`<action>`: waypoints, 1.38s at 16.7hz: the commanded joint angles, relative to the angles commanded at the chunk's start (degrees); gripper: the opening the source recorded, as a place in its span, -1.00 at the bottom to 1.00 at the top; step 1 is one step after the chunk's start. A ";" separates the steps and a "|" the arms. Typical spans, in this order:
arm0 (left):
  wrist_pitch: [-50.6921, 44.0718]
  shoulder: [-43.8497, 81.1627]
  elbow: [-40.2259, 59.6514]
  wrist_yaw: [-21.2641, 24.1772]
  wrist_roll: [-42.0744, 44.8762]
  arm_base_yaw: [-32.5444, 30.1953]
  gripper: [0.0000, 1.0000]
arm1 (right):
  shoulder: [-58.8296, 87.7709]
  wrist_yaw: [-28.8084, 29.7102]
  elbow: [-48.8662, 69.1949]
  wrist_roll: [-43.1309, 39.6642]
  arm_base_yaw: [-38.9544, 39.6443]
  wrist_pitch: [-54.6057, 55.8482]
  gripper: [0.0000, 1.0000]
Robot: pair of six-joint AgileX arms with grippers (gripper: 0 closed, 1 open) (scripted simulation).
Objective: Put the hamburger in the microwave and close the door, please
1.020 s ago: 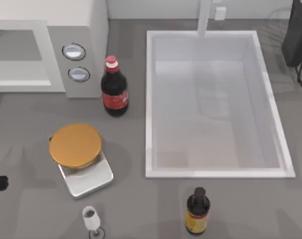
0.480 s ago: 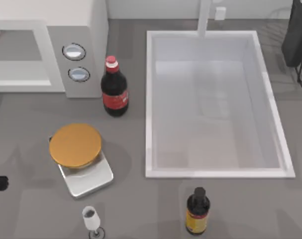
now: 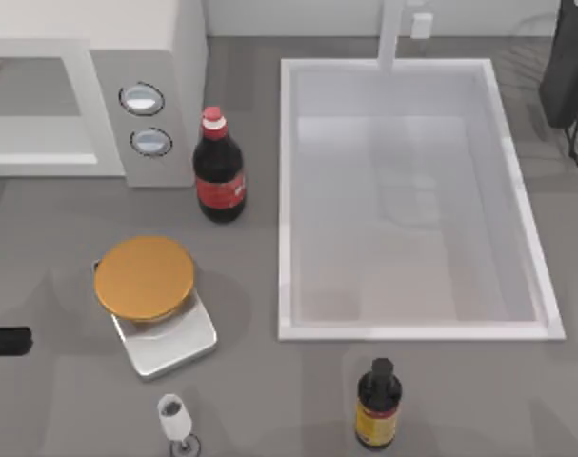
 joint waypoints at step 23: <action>-4.65 -1.74 2.94 -13.54 -0.07 -13.37 -1.00 | 0.00 0.00 0.00 0.00 0.00 0.00 1.00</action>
